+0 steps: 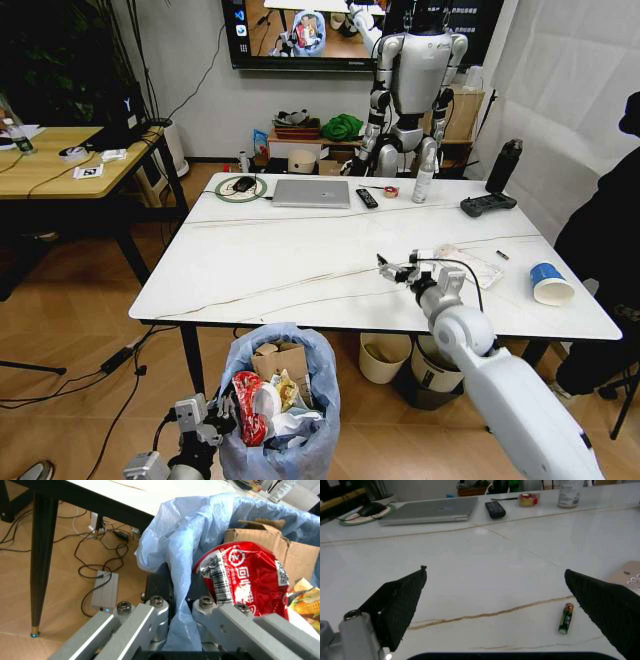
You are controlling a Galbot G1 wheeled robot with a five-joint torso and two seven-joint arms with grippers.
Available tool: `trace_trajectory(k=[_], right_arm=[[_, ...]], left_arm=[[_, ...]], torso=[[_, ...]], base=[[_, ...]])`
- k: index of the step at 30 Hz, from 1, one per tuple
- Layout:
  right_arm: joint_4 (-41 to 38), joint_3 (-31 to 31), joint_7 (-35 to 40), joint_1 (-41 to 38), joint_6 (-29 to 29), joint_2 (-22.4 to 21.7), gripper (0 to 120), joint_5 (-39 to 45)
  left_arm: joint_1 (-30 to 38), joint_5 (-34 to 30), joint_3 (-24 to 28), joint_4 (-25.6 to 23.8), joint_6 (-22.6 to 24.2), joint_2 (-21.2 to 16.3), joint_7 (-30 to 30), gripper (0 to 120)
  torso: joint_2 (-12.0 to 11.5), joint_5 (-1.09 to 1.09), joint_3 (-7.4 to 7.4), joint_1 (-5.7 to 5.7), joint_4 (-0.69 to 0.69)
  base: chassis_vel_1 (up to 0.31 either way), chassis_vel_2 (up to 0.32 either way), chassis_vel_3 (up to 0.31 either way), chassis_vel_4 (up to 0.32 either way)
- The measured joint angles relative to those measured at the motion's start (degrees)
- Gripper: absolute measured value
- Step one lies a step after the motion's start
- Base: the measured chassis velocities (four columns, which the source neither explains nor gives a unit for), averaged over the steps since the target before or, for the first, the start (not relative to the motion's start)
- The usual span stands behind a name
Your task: Pick up the trash bin and place the trash from the table into it.
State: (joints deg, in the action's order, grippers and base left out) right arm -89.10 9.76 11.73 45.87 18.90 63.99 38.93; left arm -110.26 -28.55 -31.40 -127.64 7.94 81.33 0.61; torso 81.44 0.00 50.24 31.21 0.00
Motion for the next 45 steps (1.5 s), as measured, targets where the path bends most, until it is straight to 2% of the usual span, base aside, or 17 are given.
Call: trace_trajectory(k=[4,17,35,41,44,45], right_arm=[[5.03,-0.24,0.0,-2.18,0.14,1.17,100,-1.6],[11.56,-0.02,0.43,-4.51,1.4,2.59,100,-3.23],[15.49,0.65,0.22,-4.42,1.54,2.4,100,-3.4],[15.6,0.64,-0.19,-3.97,1.46,2.48,78,-3.31],[15.58,0.62,-0.23,-3.87,1.41,2.46,71,-3.3],[15.54,0.61,-0.25,-3.79,1.39,2.43,64,-3.29]], left_arm=[[0.01,0.16,-0.07,0.15,-0.01,0.42,-0.01,1],[0.1,0.56,0.2,0.52,-0.01,0.97,-0.01,1],[0.17,0.48,0.09,0.52,-0.01,0.88,0.05,1],[0.21,0.44,0.1,0.57,-0.01,0.87,0.07,1],[0.21,0.43,0.09,0.57,-0.01,0.87,0.09,1],[0.21,0.42,0.09,0.57,-0.01,0.86,0.09,1]], torso=[[0.0,0.01,0.0,0.0,0.0],[0.0,0.0,-0.01,0.0,0.0],[0.0,0.0,-0.01,-0.01,0.0],[0.01,-0.02,-0.01,-0.01,-0.01],[0.02,-0.02,-0.01,-0.01,-0.01],[0.02,-0.02,-0.02,-0.01,-0.01]], base=[[0.0,0.0,0.0,0.0],[0.0,0.0,0.0,0.0],[0.0,0.0,0.0,0.0],[0.0,0.0,0.0,0.0],[0.0,0.0,0.0,0.0],[0.0,0.0,0.0,0.0]])
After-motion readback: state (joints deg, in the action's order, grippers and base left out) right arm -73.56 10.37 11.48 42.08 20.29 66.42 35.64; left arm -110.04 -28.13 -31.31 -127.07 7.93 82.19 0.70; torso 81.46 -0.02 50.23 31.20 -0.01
